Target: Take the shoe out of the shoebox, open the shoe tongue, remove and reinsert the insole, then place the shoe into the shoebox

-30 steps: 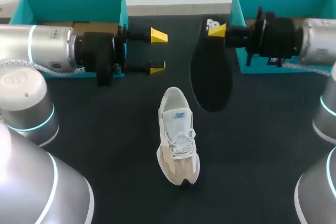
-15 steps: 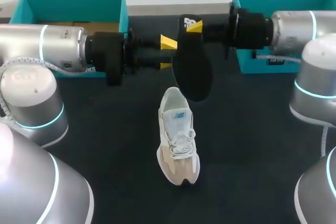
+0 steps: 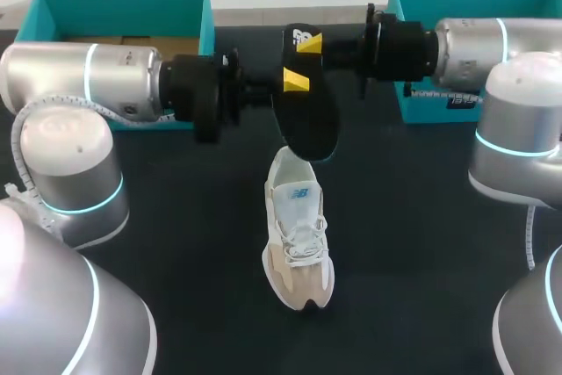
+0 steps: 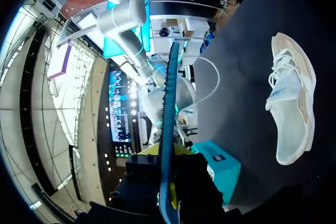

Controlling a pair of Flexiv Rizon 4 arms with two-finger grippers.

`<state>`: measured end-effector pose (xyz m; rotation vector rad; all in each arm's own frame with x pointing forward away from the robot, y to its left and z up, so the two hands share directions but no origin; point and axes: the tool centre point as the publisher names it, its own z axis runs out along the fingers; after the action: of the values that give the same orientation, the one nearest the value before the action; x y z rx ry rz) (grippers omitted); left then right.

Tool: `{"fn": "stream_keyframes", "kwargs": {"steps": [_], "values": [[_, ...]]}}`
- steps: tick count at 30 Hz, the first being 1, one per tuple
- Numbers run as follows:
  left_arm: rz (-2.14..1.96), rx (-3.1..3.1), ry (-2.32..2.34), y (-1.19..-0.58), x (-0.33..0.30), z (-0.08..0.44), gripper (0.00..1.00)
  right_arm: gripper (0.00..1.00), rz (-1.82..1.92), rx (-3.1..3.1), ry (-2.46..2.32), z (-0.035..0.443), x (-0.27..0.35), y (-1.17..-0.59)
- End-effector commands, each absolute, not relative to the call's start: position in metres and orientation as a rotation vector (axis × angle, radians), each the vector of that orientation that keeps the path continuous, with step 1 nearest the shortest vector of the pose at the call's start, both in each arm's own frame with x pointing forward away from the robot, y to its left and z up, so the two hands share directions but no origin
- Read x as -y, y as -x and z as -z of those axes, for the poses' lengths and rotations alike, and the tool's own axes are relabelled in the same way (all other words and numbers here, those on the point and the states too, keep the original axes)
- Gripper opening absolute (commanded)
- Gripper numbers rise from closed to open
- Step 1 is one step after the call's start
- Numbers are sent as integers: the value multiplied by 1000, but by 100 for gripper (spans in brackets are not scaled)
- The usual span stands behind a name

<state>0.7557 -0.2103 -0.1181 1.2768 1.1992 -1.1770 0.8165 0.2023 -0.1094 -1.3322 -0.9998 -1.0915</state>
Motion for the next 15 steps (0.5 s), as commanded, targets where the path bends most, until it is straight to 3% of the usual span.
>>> {"fn": "stream_keyframes", "kwargs": {"steps": [1,2,3,4,15], "values": [[1175,-1210,-1267,-758,215,122,0,0,1105,1009,1335,109,-204,-815],[1181,-1213,-1264,-758,213,122,0,0,1115,1022,1332,108,-204,-814],[1189,-1216,-1260,-758,211,121,0,42,1117,1029,1323,107,-204,-814],[1191,-1217,-1260,-758,209,121,0,100,1115,1047,1315,106,-204,-813],[1215,-1230,-1276,-758,177,114,0,100,1239,1353,1218,88,-181,-793]]}}
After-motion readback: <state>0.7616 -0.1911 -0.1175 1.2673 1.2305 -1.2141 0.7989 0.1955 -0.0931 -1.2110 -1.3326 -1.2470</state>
